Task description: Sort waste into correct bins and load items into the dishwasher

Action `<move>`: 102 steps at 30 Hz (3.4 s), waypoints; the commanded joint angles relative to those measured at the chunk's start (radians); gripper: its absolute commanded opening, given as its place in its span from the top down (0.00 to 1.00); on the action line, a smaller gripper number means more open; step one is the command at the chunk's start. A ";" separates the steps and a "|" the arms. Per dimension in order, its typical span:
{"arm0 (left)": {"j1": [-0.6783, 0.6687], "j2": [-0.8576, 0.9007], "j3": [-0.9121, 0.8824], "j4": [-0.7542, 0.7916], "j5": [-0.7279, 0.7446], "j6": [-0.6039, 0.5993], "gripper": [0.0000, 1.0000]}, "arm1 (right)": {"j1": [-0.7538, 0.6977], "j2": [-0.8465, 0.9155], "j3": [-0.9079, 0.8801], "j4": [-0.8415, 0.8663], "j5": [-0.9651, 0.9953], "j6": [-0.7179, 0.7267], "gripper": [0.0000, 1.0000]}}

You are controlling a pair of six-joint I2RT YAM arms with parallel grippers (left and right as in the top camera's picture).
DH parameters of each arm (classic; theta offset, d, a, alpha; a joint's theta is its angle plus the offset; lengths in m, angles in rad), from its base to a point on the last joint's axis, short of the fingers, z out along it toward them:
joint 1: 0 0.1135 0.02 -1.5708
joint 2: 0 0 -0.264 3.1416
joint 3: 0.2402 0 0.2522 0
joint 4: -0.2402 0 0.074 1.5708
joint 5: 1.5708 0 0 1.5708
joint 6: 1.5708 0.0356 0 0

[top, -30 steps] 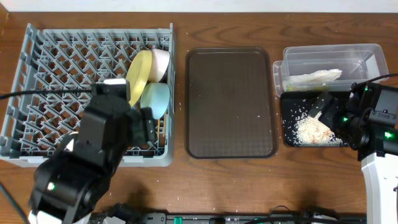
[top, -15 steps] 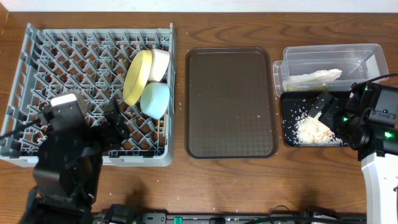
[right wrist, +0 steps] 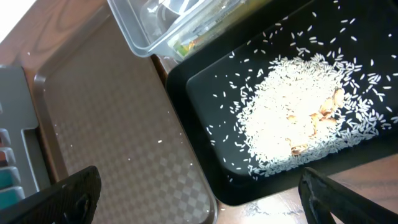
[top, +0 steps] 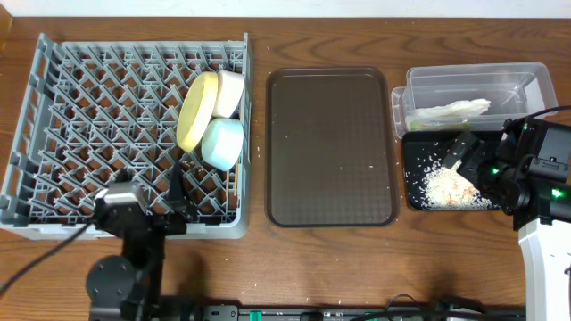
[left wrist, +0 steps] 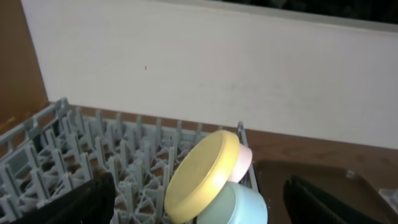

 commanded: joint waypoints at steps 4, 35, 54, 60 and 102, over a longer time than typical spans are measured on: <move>0.005 -0.138 -0.191 0.091 0.019 0.035 0.12 | -0.004 -0.003 0.008 0.002 0.002 0.010 0.01; 0.006 -0.166 -0.476 0.167 0.016 0.035 0.12 | -0.004 -0.003 0.008 0.002 0.002 0.010 0.01; 0.006 -0.166 -0.476 0.167 0.016 0.035 0.12 | -0.008 -0.005 0.008 -0.024 0.003 -0.019 0.01; 0.006 -0.166 -0.476 0.167 0.016 0.035 0.12 | 0.026 -0.103 -0.001 0.011 0.102 -0.088 0.01; 0.006 -0.166 -0.476 0.167 0.016 0.035 0.12 | 0.146 -1.125 -0.998 0.816 0.126 -0.383 0.01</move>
